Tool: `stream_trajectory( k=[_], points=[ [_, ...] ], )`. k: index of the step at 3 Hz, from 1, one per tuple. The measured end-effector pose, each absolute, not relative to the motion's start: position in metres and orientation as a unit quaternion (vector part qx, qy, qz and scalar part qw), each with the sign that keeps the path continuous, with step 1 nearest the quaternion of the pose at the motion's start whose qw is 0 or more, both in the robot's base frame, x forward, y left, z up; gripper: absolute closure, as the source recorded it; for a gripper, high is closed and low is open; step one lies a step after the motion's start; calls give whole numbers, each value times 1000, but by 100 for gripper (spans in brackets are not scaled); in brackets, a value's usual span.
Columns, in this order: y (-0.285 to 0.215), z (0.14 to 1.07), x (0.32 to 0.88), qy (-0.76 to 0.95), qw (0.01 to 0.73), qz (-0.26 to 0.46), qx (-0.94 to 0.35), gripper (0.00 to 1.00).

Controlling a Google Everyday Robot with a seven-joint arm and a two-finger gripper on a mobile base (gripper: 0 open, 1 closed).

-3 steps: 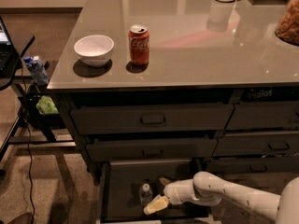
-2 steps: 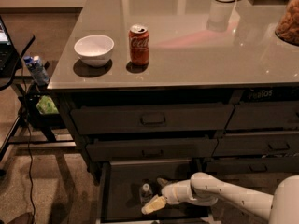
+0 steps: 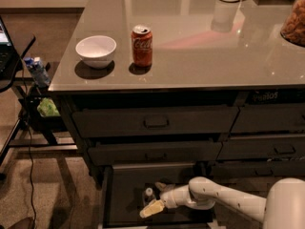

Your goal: Pick blue plastic bottle from bottom drawer and place on counter

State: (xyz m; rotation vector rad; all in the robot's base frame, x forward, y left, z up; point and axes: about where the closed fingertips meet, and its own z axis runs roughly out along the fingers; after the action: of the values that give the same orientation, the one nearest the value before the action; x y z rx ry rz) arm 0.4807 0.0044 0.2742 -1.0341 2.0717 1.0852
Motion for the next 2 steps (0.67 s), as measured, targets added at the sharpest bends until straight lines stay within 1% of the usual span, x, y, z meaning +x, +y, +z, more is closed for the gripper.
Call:
stream_trajectory(
  k=[2],
  points=[
    [25,257,487,769,288,422,-383,0]
  ],
)
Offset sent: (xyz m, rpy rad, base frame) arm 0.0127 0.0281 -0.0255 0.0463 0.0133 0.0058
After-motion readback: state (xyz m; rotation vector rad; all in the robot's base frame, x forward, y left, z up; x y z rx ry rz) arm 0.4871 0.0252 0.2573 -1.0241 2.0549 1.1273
